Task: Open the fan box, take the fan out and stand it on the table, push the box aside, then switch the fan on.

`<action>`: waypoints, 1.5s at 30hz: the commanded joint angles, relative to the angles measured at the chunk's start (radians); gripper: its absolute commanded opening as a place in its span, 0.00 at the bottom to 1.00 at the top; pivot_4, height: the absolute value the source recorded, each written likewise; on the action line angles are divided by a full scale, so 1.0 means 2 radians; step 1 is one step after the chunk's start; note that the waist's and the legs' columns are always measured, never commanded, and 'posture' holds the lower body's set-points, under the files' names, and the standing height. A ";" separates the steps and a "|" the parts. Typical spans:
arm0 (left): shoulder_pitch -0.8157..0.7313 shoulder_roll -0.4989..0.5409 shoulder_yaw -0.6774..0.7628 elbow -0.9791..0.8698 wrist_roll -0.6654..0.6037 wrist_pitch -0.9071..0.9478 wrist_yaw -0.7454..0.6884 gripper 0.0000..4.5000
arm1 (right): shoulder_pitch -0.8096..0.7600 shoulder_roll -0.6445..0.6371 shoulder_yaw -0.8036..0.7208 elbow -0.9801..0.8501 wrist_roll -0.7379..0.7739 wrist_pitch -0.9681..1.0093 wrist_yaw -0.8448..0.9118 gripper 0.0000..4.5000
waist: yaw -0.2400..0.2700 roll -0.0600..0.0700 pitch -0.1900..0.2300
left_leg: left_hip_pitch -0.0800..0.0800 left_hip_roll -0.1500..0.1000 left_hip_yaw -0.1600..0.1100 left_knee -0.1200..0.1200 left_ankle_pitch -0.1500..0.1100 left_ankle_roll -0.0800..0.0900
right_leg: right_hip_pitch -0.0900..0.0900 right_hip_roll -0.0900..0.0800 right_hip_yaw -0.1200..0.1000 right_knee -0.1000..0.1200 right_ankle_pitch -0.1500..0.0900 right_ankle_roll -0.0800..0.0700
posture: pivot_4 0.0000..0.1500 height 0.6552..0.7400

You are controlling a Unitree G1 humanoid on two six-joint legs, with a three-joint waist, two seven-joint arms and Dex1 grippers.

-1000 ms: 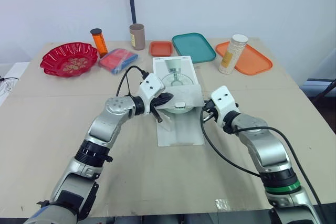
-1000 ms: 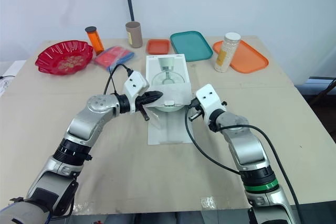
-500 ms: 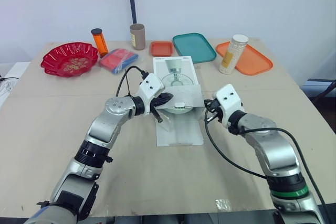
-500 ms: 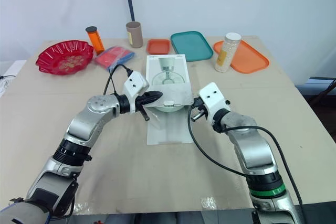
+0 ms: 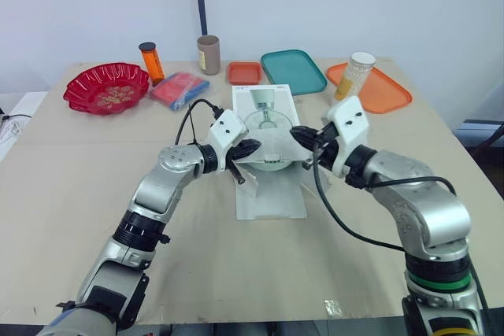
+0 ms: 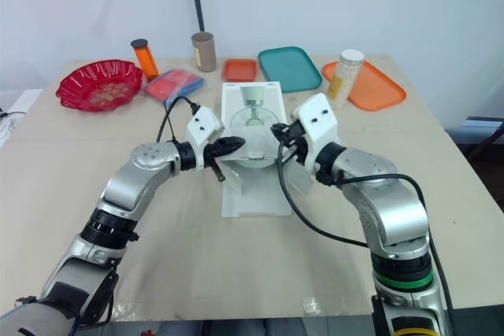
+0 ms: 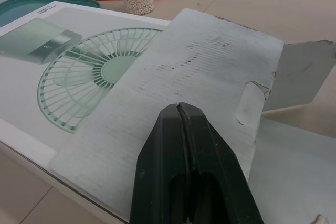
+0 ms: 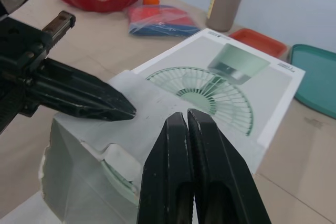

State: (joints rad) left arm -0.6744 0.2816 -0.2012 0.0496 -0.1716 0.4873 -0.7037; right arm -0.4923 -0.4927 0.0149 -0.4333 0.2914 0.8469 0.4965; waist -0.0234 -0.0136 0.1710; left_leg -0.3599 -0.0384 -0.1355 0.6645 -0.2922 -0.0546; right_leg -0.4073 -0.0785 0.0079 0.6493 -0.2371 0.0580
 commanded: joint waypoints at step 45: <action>0.094 0.014 -0.009 -0.291 -0.125 0.248 0.098 0.00 | -0.074 0.043 0.048 0.199 -0.058 -0.105 0.028 0.02 | -0.006 0.000 0.000 | 0.001 0.001 0.002 -0.001 0.001 -0.002 | -0.001 0.001 0.002 0.000 0.000 0.000 | 1.00 1.00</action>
State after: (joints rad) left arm -0.4818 0.3066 -0.2094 -0.5053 -0.4207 0.9918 -0.5132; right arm -0.6527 -0.4000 0.1091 -0.0111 0.1804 0.6290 0.5459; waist -0.0351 -0.0136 0.1710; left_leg -0.3586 -0.0372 -0.1314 0.6630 -0.2903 -0.0580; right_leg -0.4086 -0.0771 0.0128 0.6500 -0.2369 0.0578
